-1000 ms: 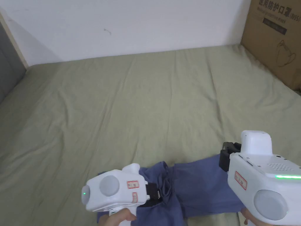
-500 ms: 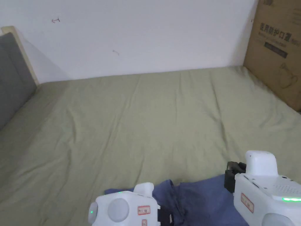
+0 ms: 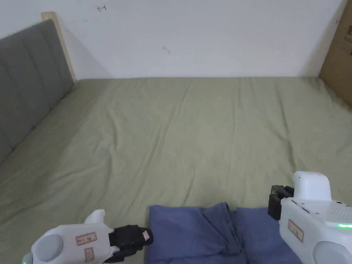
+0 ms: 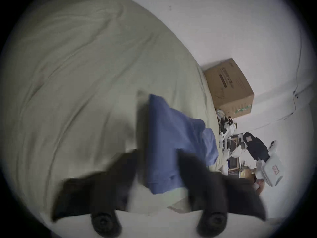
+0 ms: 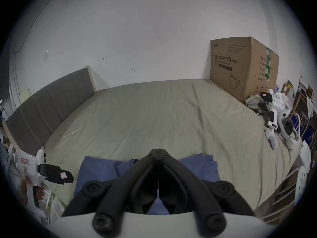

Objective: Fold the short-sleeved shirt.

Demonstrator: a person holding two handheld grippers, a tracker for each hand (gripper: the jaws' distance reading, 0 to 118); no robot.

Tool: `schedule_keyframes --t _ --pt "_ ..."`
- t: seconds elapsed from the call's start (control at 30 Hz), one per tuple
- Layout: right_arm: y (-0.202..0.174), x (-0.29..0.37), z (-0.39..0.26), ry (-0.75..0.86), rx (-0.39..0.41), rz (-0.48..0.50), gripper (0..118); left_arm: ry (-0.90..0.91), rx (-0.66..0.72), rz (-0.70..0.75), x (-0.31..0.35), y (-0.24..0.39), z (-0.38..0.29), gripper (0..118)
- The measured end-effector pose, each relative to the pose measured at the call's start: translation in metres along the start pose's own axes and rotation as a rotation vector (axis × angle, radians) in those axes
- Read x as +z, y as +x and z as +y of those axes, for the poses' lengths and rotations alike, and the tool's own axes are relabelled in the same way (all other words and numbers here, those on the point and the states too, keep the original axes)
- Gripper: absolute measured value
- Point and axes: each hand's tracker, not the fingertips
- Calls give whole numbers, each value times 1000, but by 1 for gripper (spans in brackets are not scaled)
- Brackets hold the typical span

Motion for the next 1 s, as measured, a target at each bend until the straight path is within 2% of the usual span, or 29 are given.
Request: schedule_keyframes --t 0.03,0.1,0.23,0.33,0.37,0.4,0.43,0.47,0.5,0.53,0.6,0.63,0.7,0.77,0.9,1.0 --pt "-4 -1 0 -5 16 3 1 -4 12 6 -5 -7 1 80" --pt "-9 -4 2 -10 31 7 1 -41 77 -114 -19 -14 -2 83" --pt "-11 -9 5 -10 -4 0 1 -8 153 -225 -46 -17 -2 89" --pt "-14 -14 4 -32 40 -21 1 -23 201 -325 -70 -21 4 91" --pt "-15 -14 4 -34 48 -26 1 -49 222 -346 -75 -22 5 87" --pt "-14 -15 3 -36 45 -26 1 -78 235 -369 -80 -22 9 72" --pt "-13 -15 3 -43 42 -25 1 -94 219 -308 -83 -23 13 18" --pt "-12 -17 2 -55 34 -26 1 -120 169 -189 -88 -20 17 6" --pt "-12 -18 2 -64 29 -24 1 -107 120 -97 -87 -21 19 6" --pt "-11 -18 2 -71 29 -22 1 -152 114 -232 -84 -31 27 6" --pt "-12 -18 2 -74 36 -32 1 -143 157 -251 -69 -36 35 6" --pt "-12 -18 2 -73 35 -35 1 -143 78 -210 -69 -28 29 6" --pt "-13 -19 3 -76 30 -33 1 -131 14 -113 -60 -35 37 6" --pt "-15 -19 3 -76 32 -36 1 -138 74 -159 -40 -48 46 6" --pt "-18 -16 -2 -70 46 -30 1 -90 34 -49 9 -53 53 6" --pt "-17 -15 -5 -73 32 -21 1 -71 56 14 40 -58 53 6"
